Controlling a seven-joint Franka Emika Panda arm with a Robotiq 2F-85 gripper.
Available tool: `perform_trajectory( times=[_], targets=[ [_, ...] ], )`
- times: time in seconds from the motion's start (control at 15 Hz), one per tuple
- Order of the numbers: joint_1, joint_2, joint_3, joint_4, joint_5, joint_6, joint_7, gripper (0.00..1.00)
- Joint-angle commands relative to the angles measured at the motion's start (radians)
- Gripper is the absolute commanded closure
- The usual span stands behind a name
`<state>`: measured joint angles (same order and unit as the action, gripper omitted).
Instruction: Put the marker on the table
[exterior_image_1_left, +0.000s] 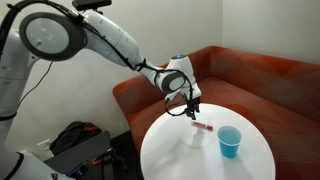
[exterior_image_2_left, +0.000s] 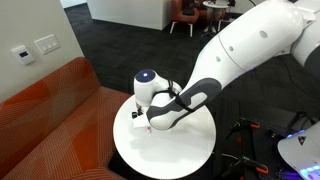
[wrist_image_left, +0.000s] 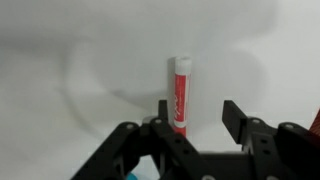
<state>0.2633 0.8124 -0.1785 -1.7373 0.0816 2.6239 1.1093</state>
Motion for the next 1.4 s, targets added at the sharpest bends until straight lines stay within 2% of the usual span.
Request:
perform_trajectory(
  times=[0.0, 0.07, 0.13, 0.87, 0.93, 1.33],
  targets=[
    [-0.008, -0.033, 0.009, -0.004, 0.001, -0.012, 0.021, 0.09],
    [-0.012, -0.052, 0.014, -0.018, 0.004, -0.008, 0.014, 0.02],
    [-0.015, -0.074, 0.018, -0.033, 0.008, -0.001, 0.010, 0.00],
    [-0.050, -0.380, 0.060, -0.228, 0.040, 0.012, 0.006, 0.00],
    [-0.049, -0.306, 0.052, -0.152, 0.012, 0.000, 0.008, 0.00],
    [-0.054, -0.352, 0.060, -0.197, 0.012, 0.000, 0.008, 0.00]
  ],
)
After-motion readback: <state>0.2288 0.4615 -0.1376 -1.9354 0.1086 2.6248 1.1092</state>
